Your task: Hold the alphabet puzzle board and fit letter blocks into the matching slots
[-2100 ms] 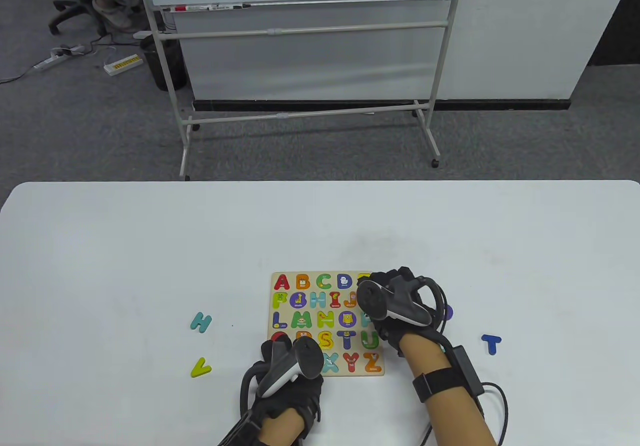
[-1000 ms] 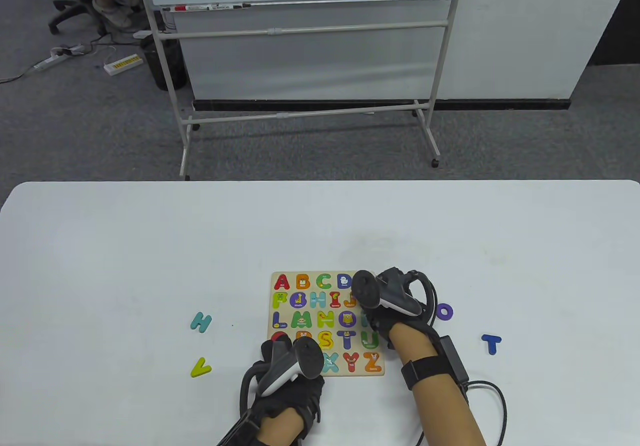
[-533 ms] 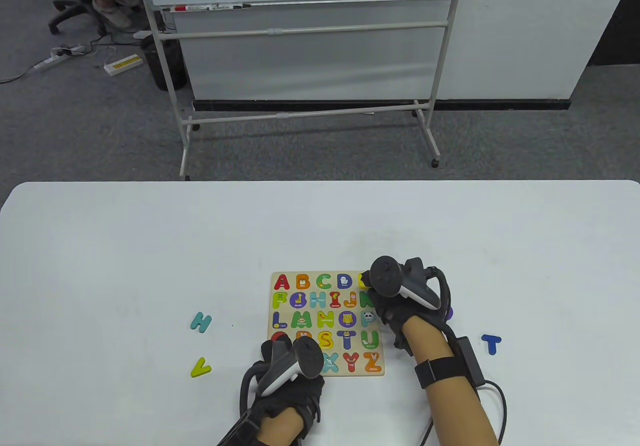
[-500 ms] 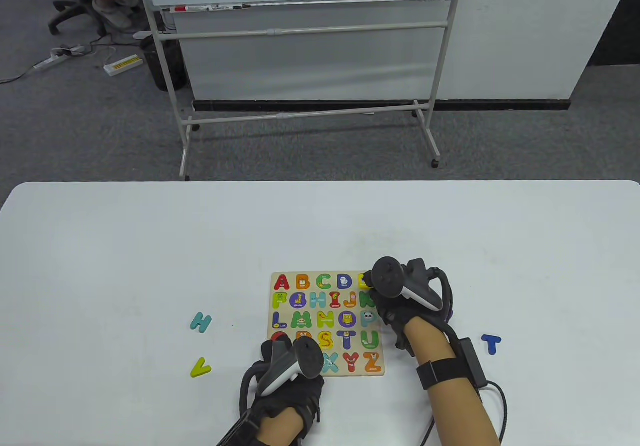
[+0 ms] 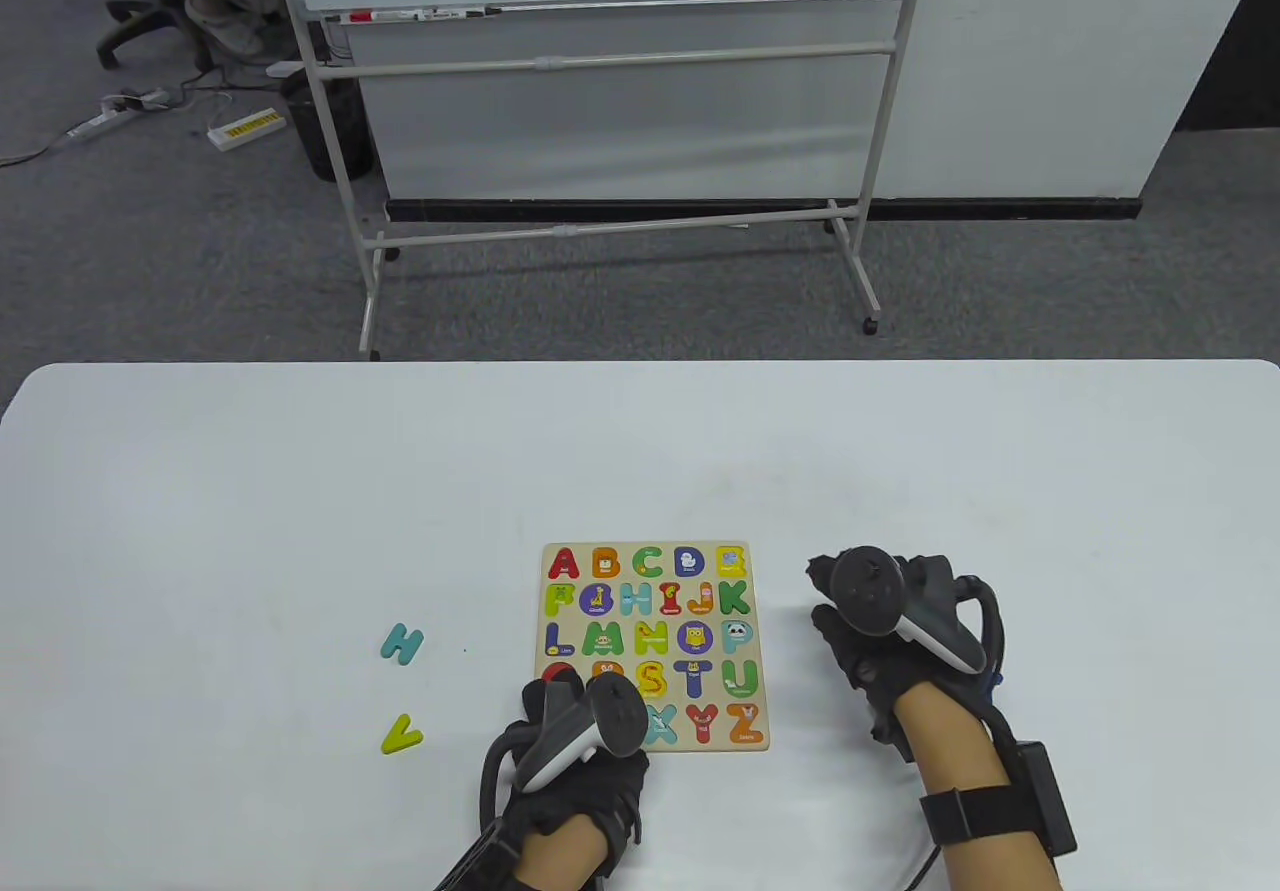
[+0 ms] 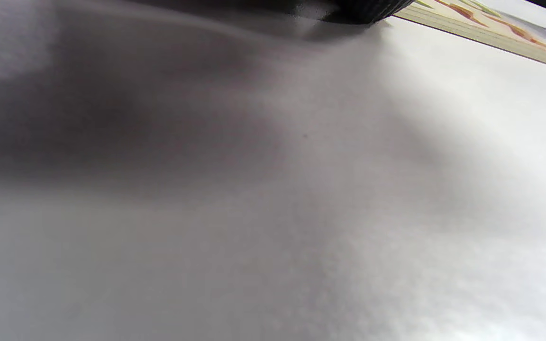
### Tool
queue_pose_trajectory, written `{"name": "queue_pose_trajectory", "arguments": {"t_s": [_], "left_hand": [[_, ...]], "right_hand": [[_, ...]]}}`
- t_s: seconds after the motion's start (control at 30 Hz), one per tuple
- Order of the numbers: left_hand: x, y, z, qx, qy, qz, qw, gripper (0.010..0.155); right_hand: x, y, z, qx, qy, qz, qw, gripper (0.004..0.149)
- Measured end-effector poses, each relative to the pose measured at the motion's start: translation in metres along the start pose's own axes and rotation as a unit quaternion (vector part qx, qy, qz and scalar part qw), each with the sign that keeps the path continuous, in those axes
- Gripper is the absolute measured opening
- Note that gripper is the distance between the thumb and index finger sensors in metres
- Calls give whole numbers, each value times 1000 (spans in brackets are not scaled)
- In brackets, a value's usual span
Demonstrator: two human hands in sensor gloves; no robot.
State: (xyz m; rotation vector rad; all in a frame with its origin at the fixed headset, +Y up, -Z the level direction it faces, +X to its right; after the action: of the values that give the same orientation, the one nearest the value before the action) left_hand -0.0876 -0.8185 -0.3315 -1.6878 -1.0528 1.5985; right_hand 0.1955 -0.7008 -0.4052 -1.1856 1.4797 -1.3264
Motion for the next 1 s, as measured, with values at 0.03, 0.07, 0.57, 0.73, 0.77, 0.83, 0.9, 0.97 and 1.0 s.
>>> {"name": "queue_pose_trajectory", "arguments": {"t_s": [0.03, 0.07, 0.57, 0.73, 0.77, 0.83, 0.9, 0.97, 1.0], "left_hand": [[0, 0, 0, 0, 0, 0, 1000, 79], [0, 0, 0, 0, 0, 0, 1000, 79], [0, 0, 0, 0, 0, 0, 1000, 79], [0, 0, 0, 0, -1, -1, 1000, 79], [0, 0, 0, 0, -1, -1, 1000, 79], [0, 0, 0, 0, -1, -1, 1000, 79], [0, 0, 0, 0, -1, -1, 1000, 79], [0, 0, 0, 0, -1, -1, 1000, 79], [0, 0, 0, 0, -1, -1, 1000, 79]], "right_hand": [[0, -2, 2, 3, -3, -4, 1000, 56], [1, -6, 7, 10, -13, -16, 1000, 57], [53, -40, 46, 3, -58, -173, 983, 67], [55, -44, 47, -19, -57, -145, 988, 66], [56, -44, 46, -24, -62, -138, 988, 65], [56, -44, 46, -29, -66, -131, 989, 64], [56, -44, 45, -34, -68, -127, 989, 63], [56, -45, 45, -39, -67, -118, 990, 62], [56, -45, 45, -43, -68, -114, 990, 62]]}}
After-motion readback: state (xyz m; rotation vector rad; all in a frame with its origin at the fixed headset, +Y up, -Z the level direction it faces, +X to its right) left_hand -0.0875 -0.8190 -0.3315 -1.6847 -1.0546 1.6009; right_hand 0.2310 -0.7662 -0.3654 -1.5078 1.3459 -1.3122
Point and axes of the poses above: the tracker on the back of each hand, its own z axis roughly to the little-finger side, its own y axis roughly from the wrist to the fingertips, x = y × z, the point moved 3 cm from there along y, roughly from the wrist to the fingertips, and after that the axes turned 7 degrees about y, right-handed, at the moved point
